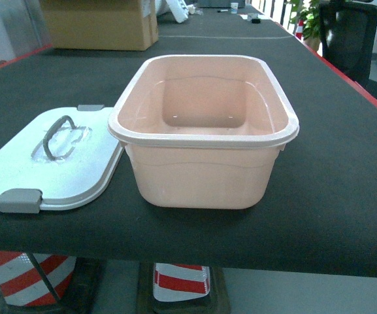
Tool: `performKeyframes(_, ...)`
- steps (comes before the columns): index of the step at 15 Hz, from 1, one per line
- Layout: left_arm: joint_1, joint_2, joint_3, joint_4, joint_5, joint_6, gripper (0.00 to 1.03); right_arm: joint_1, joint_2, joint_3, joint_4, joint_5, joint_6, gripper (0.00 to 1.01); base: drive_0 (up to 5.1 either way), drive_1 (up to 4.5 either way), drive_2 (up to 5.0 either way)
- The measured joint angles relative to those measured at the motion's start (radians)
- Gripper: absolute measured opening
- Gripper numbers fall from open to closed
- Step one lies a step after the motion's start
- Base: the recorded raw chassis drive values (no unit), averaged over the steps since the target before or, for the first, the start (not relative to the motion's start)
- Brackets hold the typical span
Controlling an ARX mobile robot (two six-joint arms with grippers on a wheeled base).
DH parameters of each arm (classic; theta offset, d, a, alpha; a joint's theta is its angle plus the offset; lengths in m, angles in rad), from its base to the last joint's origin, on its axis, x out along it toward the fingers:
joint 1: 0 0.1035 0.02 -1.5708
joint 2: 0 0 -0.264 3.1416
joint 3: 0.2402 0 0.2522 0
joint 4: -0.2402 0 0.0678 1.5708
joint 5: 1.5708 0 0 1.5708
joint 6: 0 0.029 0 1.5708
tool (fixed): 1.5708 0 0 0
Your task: Pick capacitor and pack into box
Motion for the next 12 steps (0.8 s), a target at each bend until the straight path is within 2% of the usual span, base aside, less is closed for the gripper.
performKeyframes(12, 0.0, 0.0, 0.0, 0.004, 0.0, 0.0, 0.43, 0.0, 0.0, 0.0, 0.0, 0.0, 0.0, 0.98, 0.0, 0.0, 0.0)
